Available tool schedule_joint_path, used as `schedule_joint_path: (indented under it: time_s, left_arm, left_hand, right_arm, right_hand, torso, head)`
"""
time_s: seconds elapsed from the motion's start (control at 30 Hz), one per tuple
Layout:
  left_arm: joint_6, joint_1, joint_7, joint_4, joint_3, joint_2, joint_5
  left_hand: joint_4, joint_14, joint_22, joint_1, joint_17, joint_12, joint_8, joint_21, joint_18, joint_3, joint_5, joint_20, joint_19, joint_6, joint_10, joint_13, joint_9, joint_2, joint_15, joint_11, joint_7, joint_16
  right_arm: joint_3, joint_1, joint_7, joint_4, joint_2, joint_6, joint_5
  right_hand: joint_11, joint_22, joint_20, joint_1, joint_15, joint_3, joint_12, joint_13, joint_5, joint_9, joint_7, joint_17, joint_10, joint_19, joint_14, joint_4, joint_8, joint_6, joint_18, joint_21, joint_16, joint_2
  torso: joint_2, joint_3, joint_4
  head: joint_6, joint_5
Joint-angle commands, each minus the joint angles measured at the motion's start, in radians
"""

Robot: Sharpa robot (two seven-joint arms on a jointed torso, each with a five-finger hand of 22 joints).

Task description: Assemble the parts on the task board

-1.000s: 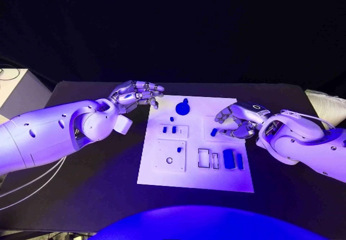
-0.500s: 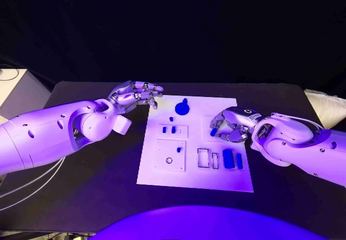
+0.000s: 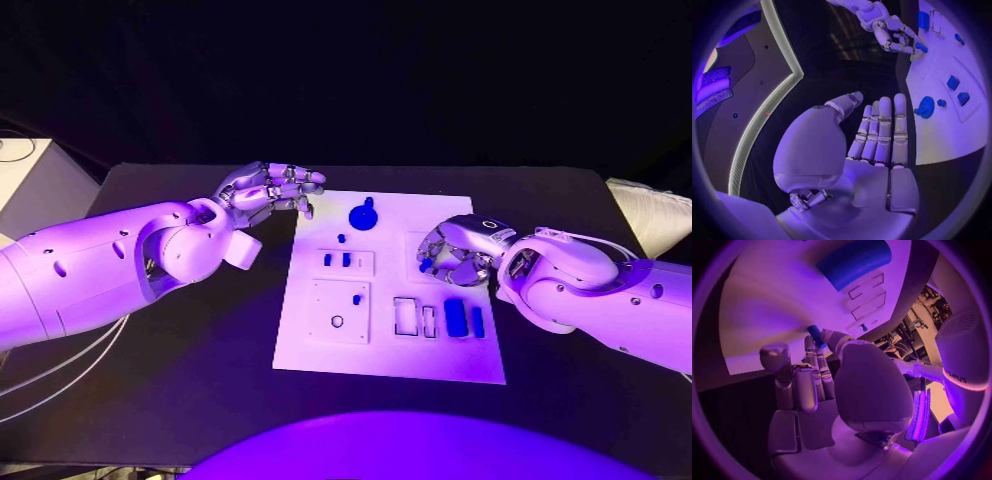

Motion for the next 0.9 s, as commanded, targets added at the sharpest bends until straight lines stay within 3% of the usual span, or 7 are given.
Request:
schedule_joint_path:
  time_s: [0.03,0.27,0.33,0.47,0.77,0.9]
  left_arm:
    - [0.019,0.0,0.003,0.001,0.001,0.001,0.006]
    - [0.02,0.0,0.001,0.001,0.001,0.001,0.007]
    - [0.02,0.0,0.001,0.001,0.001,0.001,0.007]
    - [0.02,0.0,0.001,0.001,0.001,0.001,0.007]
    - [0.02,0.0,0.0,-0.001,0.001,0.001,0.007]
    - [0.019,0.0,0.0,-0.004,0.001,0.003,0.007]
  left_hand:
    - [-0.002,0.005,-0.001,0.002,-0.001,-0.004,0.005,-0.006,0.013,-0.005,0.005,-0.003,0.007,-0.002,-0.001,-0.002,-0.002,0.005,0.003,0.006,0.001,-0.003]
    - [-0.002,0.005,-0.001,0.002,-0.001,-0.004,0.005,-0.006,0.013,-0.005,0.005,-0.003,0.007,-0.002,-0.001,-0.002,-0.002,0.005,0.003,0.006,0.001,-0.003]
    - [-0.002,0.005,-0.001,0.002,-0.001,-0.004,0.005,-0.006,0.013,-0.005,0.005,-0.003,0.007,-0.002,-0.001,-0.002,-0.002,0.005,0.003,0.006,0.001,-0.003]
    - [-0.001,0.005,-0.002,0.002,-0.001,-0.005,0.006,-0.008,0.013,-0.005,0.005,-0.003,0.008,-0.002,0.0,-0.002,-0.002,0.006,0.003,0.006,0.001,-0.004]
    - [-0.001,0.005,-0.003,0.003,-0.002,-0.005,0.006,-0.008,0.013,-0.005,0.005,-0.003,0.008,-0.002,0.0,-0.002,-0.002,0.007,0.003,0.006,0.001,-0.005]
    - [-0.001,0.005,-0.003,0.003,-0.002,-0.005,0.006,-0.008,0.013,-0.005,0.005,-0.003,0.008,-0.002,0.0,-0.002,-0.002,0.007,0.003,0.006,0.001,-0.005]
  right_arm:
    - [-0.003,-0.006,0.001,0.002,0.008,-0.002,-0.009]
    - [-0.003,-0.009,-0.022,-0.001,0.015,-0.037,-0.016]
    - [-0.003,-0.011,-0.029,0.0,0.015,-0.05,-0.018]
    - [-0.003,-0.013,-0.037,0.006,0.015,-0.086,-0.013]
    - [-0.001,-0.012,-0.04,0.038,-0.003,-0.157,0.045]
    - [0.003,0.002,-0.04,0.063,-0.018,-0.176,0.073]
  right_hand:
    - [0.0,0.002,0.001,0.007,-0.008,0.009,-0.004,0.001,0.004,0.002,-0.002,0.001,0.013,0.006,0.037,0.001,0.007,0.011,-0.017,0.005,0.004,0.0]
    - [-0.012,0.012,-0.007,0.015,-0.018,0.033,-0.008,0.004,0.002,0.013,-0.014,0.003,0.056,0.01,0.037,0.004,0.028,0.044,-0.018,0.009,0.006,0.027]
    - [-0.017,0.021,-0.011,0.024,-0.023,0.05,-0.014,0.006,-0.034,0.02,-0.019,0.006,0.071,0.013,0.038,-0.002,0.036,0.051,-0.02,0.016,0.009,0.044]
    - [-0.025,0.047,-0.016,0.037,-0.028,0.068,-0.017,0.01,-0.037,0.034,-0.025,0.018,0.098,0.024,0.041,-0.016,0.054,0.065,-0.024,0.037,0.015,0.059]
    - [-0.033,0.073,-0.024,0.043,-0.036,0.086,-0.025,0.017,-0.023,0.061,-0.029,0.031,0.132,0.033,0.045,-0.044,0.079,0.069,-0.028,0.058,0.022,0.062]
    - [-0.033,0.074,-0.025,0.043,-0.036,0.088,-0.026,0.017,-0.022,0.063,-0.029,0.032,0.133,0.033,0.045,-0.046,0.08,0.068,-0.029,0.059,0.022,0.062]
  torso:
    - [0.0,0.0001,0.0004]
    - [0.0,-0.0004,0.0001]
    - [0.0,-0.0002,0.0003]
    - [-0.001,-0.0003,0.0005]
    - [-0.002,-0.0003,-0.0004]
    - [-0.002,-0.0009,-0.0012]
  head:
    - [0.0,-0.003]
    - [0.0,-0.004]
    - [0.0,-0.006]
    - [0.0,-0.006]
    - [0.0,-0.008]
    - [0.0,-0.009]
